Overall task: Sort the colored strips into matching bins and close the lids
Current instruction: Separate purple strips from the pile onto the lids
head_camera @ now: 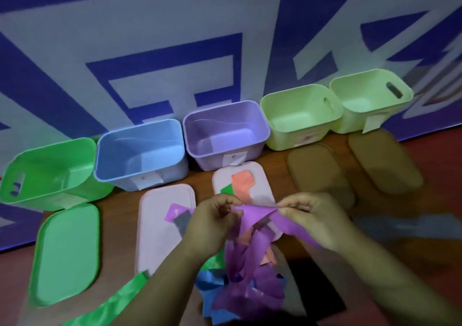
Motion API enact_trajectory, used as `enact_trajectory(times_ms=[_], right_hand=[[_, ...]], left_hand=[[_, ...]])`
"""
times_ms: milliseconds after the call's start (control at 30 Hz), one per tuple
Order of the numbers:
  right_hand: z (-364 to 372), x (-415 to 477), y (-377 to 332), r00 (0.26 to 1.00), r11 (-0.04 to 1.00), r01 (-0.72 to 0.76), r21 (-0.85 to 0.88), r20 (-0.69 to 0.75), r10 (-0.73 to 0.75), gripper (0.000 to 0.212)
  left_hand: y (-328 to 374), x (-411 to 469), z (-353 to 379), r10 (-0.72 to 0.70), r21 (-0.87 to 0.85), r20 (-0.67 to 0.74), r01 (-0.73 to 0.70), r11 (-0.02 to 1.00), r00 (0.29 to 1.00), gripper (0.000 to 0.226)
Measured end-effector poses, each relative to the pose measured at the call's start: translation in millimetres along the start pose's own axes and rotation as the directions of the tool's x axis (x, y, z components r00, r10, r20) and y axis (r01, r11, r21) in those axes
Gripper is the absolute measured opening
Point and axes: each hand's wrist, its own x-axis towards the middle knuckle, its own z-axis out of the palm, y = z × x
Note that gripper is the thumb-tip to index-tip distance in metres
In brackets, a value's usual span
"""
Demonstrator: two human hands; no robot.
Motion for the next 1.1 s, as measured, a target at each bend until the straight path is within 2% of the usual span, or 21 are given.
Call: enact_trajectory(times_ms=[133,267,367,500,633,800,867,1000,1100], right_hand=[[-60.9,27.1,27.2,1.0,1.0,-0.018,-0.022,0.013,0.019,0.024],[-107.8,65.4,46.7,0.997,0.996,-0.031,-0.083,0.064,0.036,0.018],[-132.0,96.9,55.5,0.995,0.985,-0.036,-0.17,0.082,0.05,0.011],[-144.3,129.9,67.0,0.994,0.959,-0.016,-0.283,0.097,0.045,0.014],[-136.7,133.1,78.5,0.994,0.891,0.015,-0.454,0.107,0.038,0.032],[-97.1,108.0,86.8,0.988,0.874,0.135,-0.467,0.133,-0.082,0.035],[-70.8,92.5,87.6,0.976,0.88,0.162,-0.447,0.205,-0.075,0.035],[-20.5,60.0,88.9,0.952,0.9,0.198,-0.389,0.295,-0.082,0.033],[7.4,41.2,88.1,0.929,0.908,0.209,-0.362,0.363,-0.07,0.034]], left_hand=[[15.0,42.3,60.3,0.017,0.069,0.037,-0.019,0.997,0.999,0.013],[29.4,75.7,104.5,0.009,0.148,-0.006,-0.008,0.989,1.0,0.018],[36.8,100.0,124.0,-0.008,0.211,-0.02,0.012,0.977,1.0,0.02],[42.0,124.5,132.9,-0.038,0.267,0.013,0.033,0.963,0.999,0.013],[31.2,125.5,118.8,-0.059,0.409,-0.032,0.067,0.91,0.998,0.02],[11.8,82.3,86.9,-0.026,0.477,-0.087,0.065,0.877,0.996,0.028],[-1.8,59.6,73.3,0.0,0.506,-0.096,0.048,0.861,0.995,0.026],[-28.4,14.6,48.9,-0.045,0.499,-0.131,0.105,0.86,0.99,0.031],[-42.8,-12.3,33.4,-0.034,0.53,-0.109,0.087,0.844,0.993,0.036]])
